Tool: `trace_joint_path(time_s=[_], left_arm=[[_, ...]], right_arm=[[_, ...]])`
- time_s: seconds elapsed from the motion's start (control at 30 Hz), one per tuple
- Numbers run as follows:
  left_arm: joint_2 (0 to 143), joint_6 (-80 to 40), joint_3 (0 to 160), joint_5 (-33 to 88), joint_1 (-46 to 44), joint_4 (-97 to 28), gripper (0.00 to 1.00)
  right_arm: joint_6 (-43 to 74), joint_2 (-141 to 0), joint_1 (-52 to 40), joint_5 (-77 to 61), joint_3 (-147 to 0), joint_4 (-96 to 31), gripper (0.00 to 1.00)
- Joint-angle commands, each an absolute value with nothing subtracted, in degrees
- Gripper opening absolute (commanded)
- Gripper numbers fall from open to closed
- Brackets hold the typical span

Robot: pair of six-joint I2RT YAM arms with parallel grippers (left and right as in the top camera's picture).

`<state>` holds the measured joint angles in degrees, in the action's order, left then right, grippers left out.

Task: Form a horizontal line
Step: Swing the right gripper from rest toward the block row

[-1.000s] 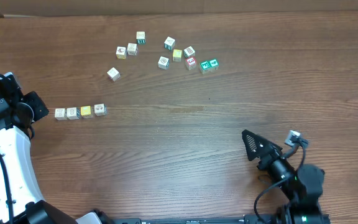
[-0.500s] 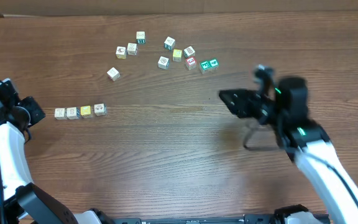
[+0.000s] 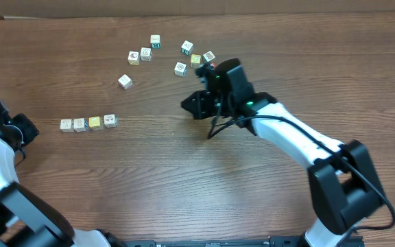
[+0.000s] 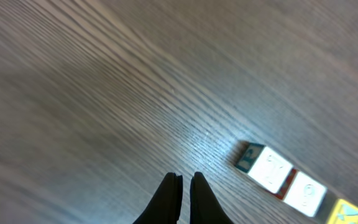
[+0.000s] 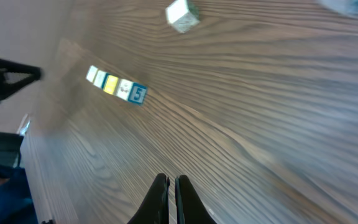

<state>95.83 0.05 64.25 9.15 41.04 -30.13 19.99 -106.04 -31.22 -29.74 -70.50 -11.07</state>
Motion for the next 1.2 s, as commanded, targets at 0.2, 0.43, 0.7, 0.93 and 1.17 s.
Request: trace_joint_path(time_s=[0.2,0.43,0.7,0.93,1.17], left_arm=[[101.1,6.5,64.3,19.7,41.3,-26.0,0.04],[102.2,7.7,64.3,19.5,41.3,-24.5,0.04],[106.5,7.7,64.3,20.3,41.3,-23.4,0.04],[108.6,7.7,64.3,22.2,41.1,-21.9,0.04],[109.4,7.7,64.3,23.7,40.5,-20.1,0.04]], right_arm=[[25.3,-113.4,-33.2,-31.8,-76.4,-2.6,0.04],[25.5,-119.8,-33.8,-33.3,-83.1,-2.6,0.04],[25.5,-123.5,-36.0,-33.1,-85.2,-1.6,0.04],[25.5,-123.9,-36.2,-33.1,-85.2,-1.7,0.04],[25.5,-125.9,-37.2,-33.1,-85.2,-1.3,0.04]])
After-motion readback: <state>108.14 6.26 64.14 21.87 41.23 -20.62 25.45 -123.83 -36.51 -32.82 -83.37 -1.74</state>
